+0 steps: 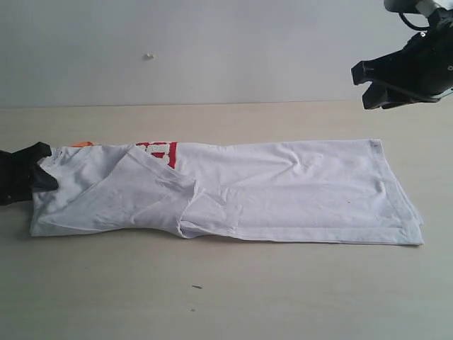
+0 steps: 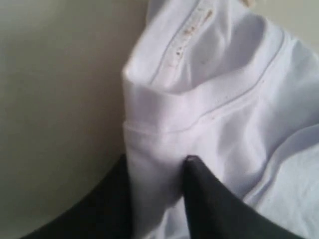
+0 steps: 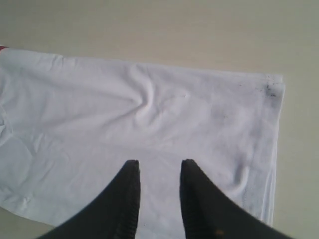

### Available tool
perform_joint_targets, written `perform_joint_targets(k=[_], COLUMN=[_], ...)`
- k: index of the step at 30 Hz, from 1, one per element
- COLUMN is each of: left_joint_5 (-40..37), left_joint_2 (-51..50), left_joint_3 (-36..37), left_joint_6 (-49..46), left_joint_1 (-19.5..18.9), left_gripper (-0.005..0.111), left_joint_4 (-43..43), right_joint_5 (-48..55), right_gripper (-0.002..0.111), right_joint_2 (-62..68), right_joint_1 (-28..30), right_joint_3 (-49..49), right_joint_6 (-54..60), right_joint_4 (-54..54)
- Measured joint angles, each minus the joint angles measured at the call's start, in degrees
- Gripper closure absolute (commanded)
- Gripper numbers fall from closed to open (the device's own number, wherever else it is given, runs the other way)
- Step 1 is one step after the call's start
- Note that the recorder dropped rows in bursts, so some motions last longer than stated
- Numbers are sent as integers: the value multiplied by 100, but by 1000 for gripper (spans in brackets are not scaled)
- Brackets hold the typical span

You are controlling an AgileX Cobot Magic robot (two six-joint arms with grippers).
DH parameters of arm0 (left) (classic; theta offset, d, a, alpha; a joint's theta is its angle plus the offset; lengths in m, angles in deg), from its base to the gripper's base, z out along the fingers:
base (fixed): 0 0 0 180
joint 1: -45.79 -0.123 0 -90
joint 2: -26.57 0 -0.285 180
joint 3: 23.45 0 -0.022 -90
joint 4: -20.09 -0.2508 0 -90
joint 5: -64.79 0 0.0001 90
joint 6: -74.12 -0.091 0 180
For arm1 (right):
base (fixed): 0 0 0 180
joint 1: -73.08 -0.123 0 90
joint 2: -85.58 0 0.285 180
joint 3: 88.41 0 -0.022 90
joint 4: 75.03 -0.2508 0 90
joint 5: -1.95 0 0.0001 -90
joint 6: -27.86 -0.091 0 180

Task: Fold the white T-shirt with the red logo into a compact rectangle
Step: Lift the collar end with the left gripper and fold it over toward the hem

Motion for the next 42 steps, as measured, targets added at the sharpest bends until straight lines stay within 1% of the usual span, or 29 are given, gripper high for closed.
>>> perform_joint_targets(k=[2, 8, 12, 16, 18, 21, 24, 27, 31, 32, 33, 37, 38, 40, 42], left_joint_5=[-9, -69, -177, -357, -527, -712, -802, -799, -572, -502, -415, -219, -172, -72, -33], left_joint_2=[-22, -42, 116, 485, 729, 1047, 1214, 1224, 1201, 1177, 1115, 759, 637, 285, -97], left_joint_3=[0, 0, 69, 38, -104, -392, -698, -1047, -1615, -1792, -1974, -2606, -2731, -3037, -3341], left_joint_6=[0, -26, -70, -83, -93, -93, -93, -93, -93, -93, -93, -93, -93, -93, -93], left_joint_1=[0, 0, 43, 254, 462, 881, 1452, 2194, 3206, 3408, 3697, 4458, 4584, 4851, 5033], left_gripper=[107, 107, 107, 107, 107, 107, 107, 107, 107, 107, 107, 106, 102, 89, 67], left_joint_4=[0, -34, -100, -111, -111, -111, -111, -100, -100, -100, -100, -100, -100, -90, -90], right_joint_5=[4, 43, 32, 20, 20, 10, 10, 10, 66, 103, 158, 338, 347, 407, 443], right_gripper=[79, 79, 79, 79, 79, 79, 79, 79, 78, 76, 75, 67, 66, 64, 64], right_joint_2=[-61, -125, -125, -125, -125, -125, -125, -170, -314, -363, -439, -783, -869, -1081, -1228], right_joint_1=[0, 0, 0, 0, 0, 0, 0, 0, 0, 0, 0, 0, 0, 0, 0], right_joint_3=[0, 0, 0, 0, 0, 0, 0, 12, 91, 136, 187, 359, 369, 383, 395], right_joint_6=[23, 59, 59, 59, 59, 59, 59, 59, 59, 47, 35, -64, -68, -95, -185], right_joint_4=[-37, -73, -73, -73, -73, -73, -73, -73, -60, -59, -59, -52, -52, -26, 96])
